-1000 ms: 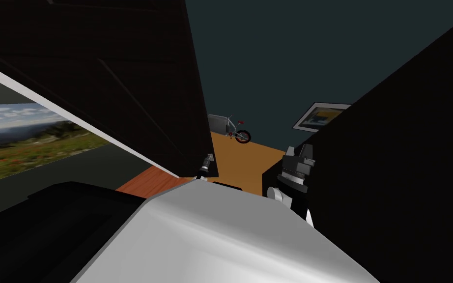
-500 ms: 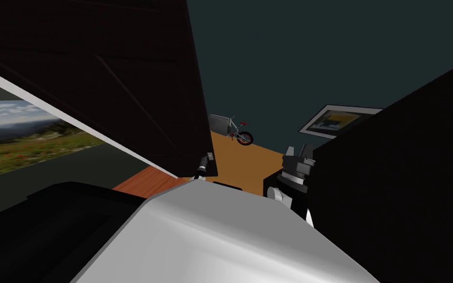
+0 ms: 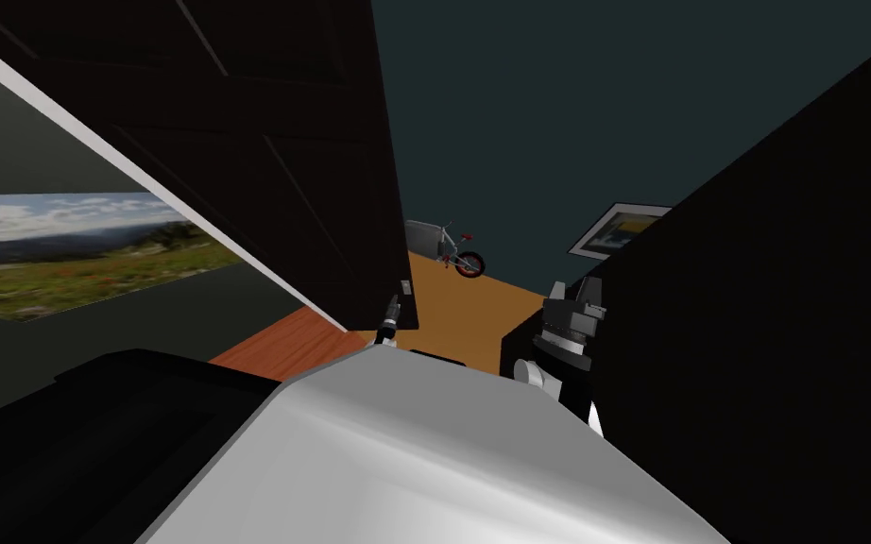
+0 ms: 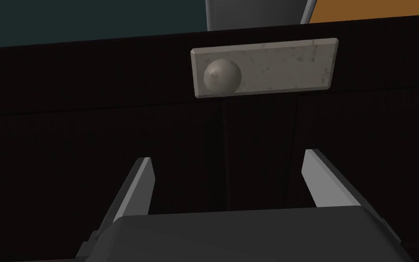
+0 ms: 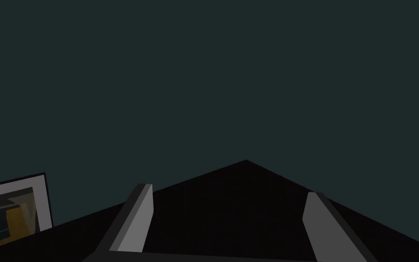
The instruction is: Push the door open
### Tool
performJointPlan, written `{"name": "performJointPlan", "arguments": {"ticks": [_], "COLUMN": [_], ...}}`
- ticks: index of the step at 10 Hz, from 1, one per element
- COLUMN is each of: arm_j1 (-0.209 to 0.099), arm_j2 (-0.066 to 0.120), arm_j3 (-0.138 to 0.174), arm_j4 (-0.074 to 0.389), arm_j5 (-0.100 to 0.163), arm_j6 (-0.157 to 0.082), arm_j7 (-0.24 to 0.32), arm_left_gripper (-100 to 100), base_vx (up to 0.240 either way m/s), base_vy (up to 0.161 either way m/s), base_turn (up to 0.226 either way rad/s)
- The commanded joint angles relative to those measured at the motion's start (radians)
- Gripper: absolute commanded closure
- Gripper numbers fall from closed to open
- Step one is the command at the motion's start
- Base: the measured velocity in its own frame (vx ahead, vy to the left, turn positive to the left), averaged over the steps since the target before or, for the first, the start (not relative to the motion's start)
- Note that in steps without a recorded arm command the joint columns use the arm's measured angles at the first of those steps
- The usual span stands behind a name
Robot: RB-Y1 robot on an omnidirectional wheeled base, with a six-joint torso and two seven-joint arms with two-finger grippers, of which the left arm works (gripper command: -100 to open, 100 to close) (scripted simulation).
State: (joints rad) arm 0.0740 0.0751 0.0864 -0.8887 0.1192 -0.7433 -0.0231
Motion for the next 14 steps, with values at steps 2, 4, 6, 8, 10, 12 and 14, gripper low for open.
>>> {"name": "performJointPlan", "arguments": {"ticks": [2,4,6,8,10,12,14], "arm_j1": [-0.001,-0.002,-0.005,-0.008,-0.010,-0.011,-0.011], "arm_j2": [-0.005,-0.003,-0.002,-0.003,-0.006,-0.007,-0.007], "arm_j3": [0.001,0.004,0.009,0.015,0.019,0.019,0.019], "arm_j4": [-0.001,0.003,0.009,0.017,0.022,0.023,0.023], "arm_j5": [0.002,0.004,0.006,0.008,0.010,0.010,0.010], "arm_j6": [0.002,-0.002,-0.008,-0.016,-0.022,-0.022,-0.022], "arm_j7": [0.001,-0.001,-0.003,-0.005,-0.007,-0.007,-0.007], "arm_left_gripper": [-100,-100,-100,-100,-100,-100,100], "base_vx": [-0.181,0.125,0.212,0.230,0.209,0.150,-0.026], "base_vy": [-0.086,-0.001,0.054,0.045,0.053,0.016,-0.003], "base_turn": [0.034,-0.020,-0.025,-0.033,-0.031,-0.003,-0.010]}}
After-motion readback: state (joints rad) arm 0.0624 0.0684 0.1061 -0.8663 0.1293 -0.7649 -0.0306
